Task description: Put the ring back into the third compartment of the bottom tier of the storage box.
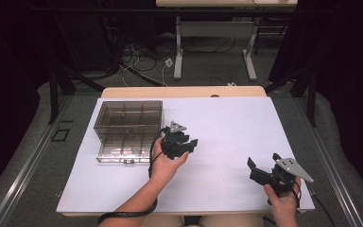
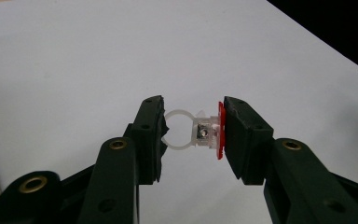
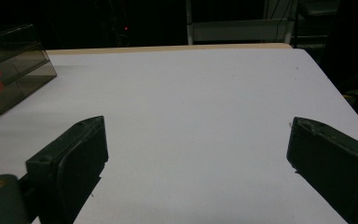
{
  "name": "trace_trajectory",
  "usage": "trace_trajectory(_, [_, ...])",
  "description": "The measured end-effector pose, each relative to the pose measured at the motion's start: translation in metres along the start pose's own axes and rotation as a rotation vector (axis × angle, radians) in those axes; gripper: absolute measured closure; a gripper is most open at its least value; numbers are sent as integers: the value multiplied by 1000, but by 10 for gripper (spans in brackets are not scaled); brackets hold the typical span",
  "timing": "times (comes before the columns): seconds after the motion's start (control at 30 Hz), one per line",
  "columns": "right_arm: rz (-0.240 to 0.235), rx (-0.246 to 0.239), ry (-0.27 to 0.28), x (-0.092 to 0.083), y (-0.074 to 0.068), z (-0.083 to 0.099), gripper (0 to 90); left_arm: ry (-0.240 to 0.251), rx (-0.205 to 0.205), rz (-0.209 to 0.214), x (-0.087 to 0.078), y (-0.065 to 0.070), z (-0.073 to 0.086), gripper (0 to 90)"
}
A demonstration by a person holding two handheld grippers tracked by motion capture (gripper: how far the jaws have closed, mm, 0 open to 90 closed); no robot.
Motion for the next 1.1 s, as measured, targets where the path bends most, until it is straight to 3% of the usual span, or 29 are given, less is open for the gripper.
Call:
trace_trajectory(0.53, [-1, 1, 6, 1, -1, 0, 48, 12, -12, -16, -14, -13, 4, 594])
trace_trajectory(0.9, [-4, 3, 6, 1, -2, 0, 48, 36, -65, -25, -27, -26, 7, 594])
trace_trajectory(1.1, [3, -1, 4, 1, -1, 0, 49, 43, -72, -34, -33, -32, 10, 594])
Point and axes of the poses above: each handheld gripper's, and its own axes: x roughly forward along the jaws, z roughly out of its underside, y roughly to its right, the point moved 9 cm from there along x, roughly forward along the jaws, and after that the axes turned 7 degrees about -y, right-handed, at the moved point
